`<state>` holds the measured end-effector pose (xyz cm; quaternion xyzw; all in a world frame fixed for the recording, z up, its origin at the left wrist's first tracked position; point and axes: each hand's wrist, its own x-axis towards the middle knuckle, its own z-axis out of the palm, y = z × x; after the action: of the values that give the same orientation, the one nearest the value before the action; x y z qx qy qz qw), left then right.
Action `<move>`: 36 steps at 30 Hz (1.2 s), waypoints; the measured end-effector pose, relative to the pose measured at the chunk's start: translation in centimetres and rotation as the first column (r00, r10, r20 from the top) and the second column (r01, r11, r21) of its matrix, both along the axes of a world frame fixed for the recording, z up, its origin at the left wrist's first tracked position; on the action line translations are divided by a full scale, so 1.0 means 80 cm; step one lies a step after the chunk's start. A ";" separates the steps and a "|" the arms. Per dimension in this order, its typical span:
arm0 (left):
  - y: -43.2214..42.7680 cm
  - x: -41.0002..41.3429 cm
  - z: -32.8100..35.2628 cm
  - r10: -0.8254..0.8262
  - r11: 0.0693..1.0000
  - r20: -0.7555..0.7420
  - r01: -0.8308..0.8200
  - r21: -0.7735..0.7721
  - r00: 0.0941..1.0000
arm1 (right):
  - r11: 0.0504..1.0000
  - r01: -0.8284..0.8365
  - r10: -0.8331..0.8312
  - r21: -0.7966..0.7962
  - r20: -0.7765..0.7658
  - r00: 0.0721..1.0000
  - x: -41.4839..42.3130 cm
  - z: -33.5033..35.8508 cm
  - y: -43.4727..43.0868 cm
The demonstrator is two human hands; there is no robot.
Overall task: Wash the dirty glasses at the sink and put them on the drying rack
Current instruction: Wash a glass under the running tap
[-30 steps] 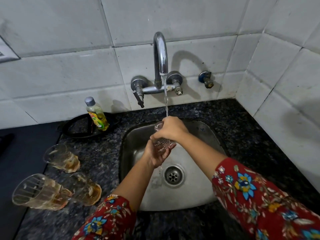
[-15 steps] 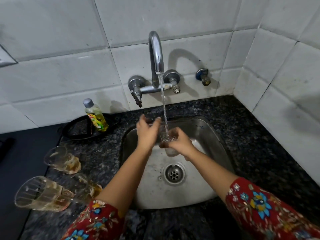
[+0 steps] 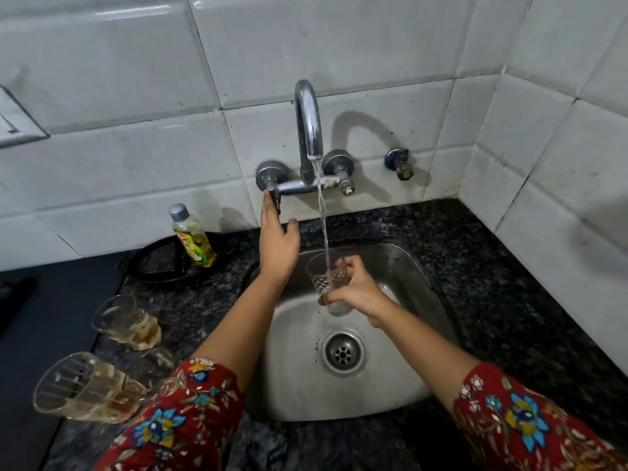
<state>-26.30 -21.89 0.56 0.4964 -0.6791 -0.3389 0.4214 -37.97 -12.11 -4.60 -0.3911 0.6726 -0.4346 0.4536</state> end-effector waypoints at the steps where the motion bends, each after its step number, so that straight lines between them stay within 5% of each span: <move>1: 0.001 0.003 0.000 -0.008 1.000 0.030 0.008 -0.020 1.000 | 1.000 -0.004 0.004 -0.001 -0.017 1.000 0.002 0.002 0.000; 5: 0.031 0.013 -0.021 -0.034 0.999 0.105 0.031 0.031 0.994 | 0.992 -0.121 0.124 0.030 -0.163 0.979 -0.005 0.014 0.008; 10: 0.098 0.012 -0.056 -0.071 0.868 -0.153 0.137 0.477 0.986 | 0.972 -0.220 0.236 0.087 -0.404 0.884 -0.025 0.037 0.027; 16: 0.113 0.003 -0.061 0.057 0.790 -0.262 0.117 0.602 0.963 | 0.992 -0.112 0.127 0.059 -0.475 0.871 -0.028 0.059 0.039; 25: 0.118 -0.009 -0.068 0.004 0.904 0.033 -0.018 0.427 0.999 | 0.992 -0.037 -0.026 -0.124 -0.476 0.879 -0.023 0.071 0.044; 31: 0.121 -0.009 -0.070 -0.135 0.936 0.275 0.031 0.351 0.952 | 0.973 -0.075 -0.034 -0.216 -0.460 0.887 -0.019 0.057 0.049; 36: 0.133 0.004 -0.063 -0.033 0.982 0.414 -0.049 0.185 0.910 | 0.957 -0.070 -0.071 -0.280 -0.467 0.882 -0.014 0.041 0.064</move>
<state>-25.96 -11.21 -4.45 0.5980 -0.7153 -0.2875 0.2193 -39.10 -6.98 -1.32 -0.5467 0.6921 -0.4198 0.2141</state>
